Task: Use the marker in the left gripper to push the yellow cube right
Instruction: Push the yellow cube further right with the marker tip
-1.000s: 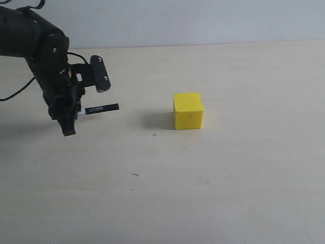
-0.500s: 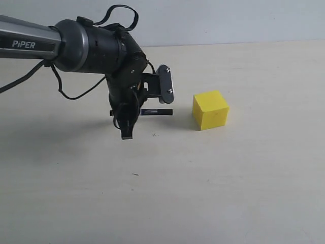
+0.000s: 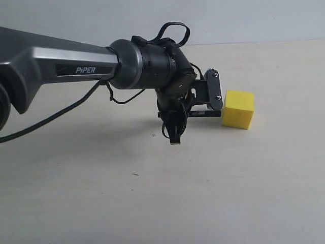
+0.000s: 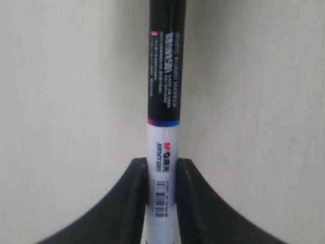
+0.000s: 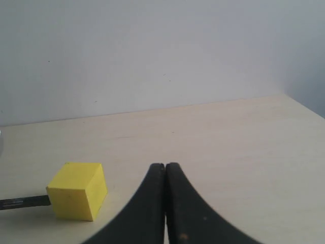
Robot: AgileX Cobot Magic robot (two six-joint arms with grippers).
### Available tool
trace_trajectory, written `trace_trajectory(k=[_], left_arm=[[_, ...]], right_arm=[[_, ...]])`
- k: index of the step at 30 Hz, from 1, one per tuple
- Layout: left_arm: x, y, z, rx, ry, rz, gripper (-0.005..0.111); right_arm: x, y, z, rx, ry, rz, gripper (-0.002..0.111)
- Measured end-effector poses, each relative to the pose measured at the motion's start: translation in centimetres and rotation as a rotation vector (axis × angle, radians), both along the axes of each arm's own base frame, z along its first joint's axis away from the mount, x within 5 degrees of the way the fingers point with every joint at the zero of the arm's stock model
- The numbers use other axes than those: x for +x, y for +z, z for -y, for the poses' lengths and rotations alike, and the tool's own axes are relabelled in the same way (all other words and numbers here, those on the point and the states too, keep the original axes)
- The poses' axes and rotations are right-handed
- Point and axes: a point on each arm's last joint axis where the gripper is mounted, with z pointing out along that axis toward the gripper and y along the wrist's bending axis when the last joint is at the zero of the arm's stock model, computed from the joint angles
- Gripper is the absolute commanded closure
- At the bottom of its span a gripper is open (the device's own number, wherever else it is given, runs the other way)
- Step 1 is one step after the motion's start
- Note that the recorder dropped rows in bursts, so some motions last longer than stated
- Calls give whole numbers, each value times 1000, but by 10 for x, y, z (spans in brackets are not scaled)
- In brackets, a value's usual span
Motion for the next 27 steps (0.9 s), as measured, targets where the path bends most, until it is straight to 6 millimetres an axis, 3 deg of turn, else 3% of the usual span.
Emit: trace_trajectory(k=[9, 14, 21, 27], left_arm=[[13, -2, -30, 125, 115, -59, 107], [9, 0, -13, 25, 69, -15, 107], [-16, -1, 21, -80, -19, -1, 107], [-15, -2, 16, -55, 20, -14, 107]], right_arm=[[0, 0, 0, 0, 0, 0, 108], [0, 0, 0, 0, 0, 0, 108], [0, 0, 0, 0, 0, 0, 108], [0, 0, 0, 0, 0, 0, 108]])
